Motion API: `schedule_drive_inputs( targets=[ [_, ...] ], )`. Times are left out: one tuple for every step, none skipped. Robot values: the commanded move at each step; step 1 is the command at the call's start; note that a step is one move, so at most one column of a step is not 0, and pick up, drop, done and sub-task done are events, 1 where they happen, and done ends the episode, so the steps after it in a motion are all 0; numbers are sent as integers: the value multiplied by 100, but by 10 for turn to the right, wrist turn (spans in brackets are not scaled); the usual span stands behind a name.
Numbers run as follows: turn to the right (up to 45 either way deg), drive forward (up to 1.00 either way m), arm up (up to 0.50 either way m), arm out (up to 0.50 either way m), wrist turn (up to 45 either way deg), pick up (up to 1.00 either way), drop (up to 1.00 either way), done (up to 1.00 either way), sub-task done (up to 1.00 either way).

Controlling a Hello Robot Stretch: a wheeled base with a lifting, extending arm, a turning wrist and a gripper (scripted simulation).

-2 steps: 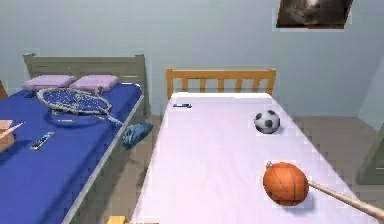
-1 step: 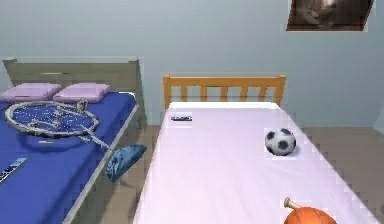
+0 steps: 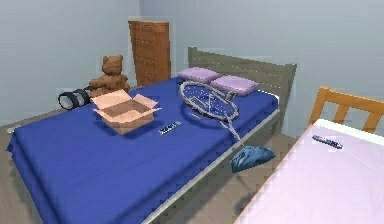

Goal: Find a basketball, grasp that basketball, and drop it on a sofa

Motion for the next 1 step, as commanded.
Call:
schedule_drive_inputs(
  targets=[
    [0,0,50,0,0,0,0,0,0]
  ],
)
